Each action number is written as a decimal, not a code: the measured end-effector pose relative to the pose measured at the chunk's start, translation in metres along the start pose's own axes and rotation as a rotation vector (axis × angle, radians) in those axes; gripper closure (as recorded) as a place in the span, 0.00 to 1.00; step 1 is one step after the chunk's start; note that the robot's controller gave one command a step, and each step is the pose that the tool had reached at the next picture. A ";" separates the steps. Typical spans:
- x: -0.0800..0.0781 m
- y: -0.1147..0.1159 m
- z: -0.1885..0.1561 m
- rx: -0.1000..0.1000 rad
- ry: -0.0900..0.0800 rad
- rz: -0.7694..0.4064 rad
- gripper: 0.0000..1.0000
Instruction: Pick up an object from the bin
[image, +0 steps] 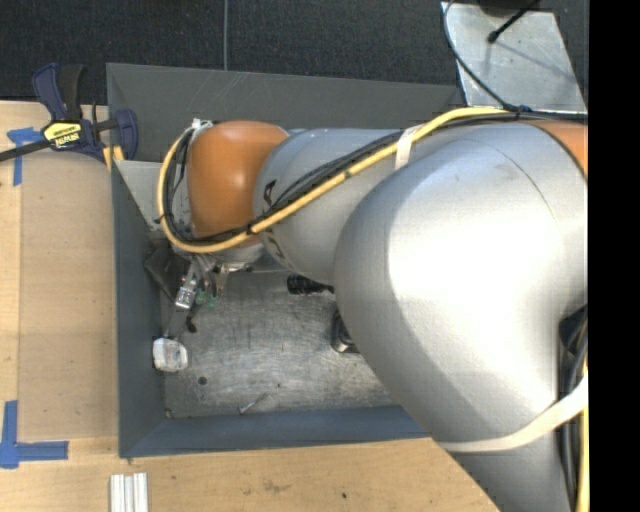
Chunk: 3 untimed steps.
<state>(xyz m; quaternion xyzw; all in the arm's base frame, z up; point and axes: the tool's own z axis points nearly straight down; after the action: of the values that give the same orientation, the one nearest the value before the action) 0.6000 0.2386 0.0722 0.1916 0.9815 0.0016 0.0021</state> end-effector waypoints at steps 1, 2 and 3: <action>-0.001 0.001 -0.002 0.000 0.000 -0.002 0.00; -0.004 0.002 -0.005 -0.005 -0.009 -0.001 1.00; -0.006 0.003 -0.037 0.000 -0.001 -0.001 1.00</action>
Offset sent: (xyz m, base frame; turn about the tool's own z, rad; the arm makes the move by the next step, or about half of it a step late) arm 0.0000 0.0000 0.0000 0.0000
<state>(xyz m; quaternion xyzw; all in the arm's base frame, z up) 0.6064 0.2387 0.1089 0.1910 0.9816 0.0017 0.0027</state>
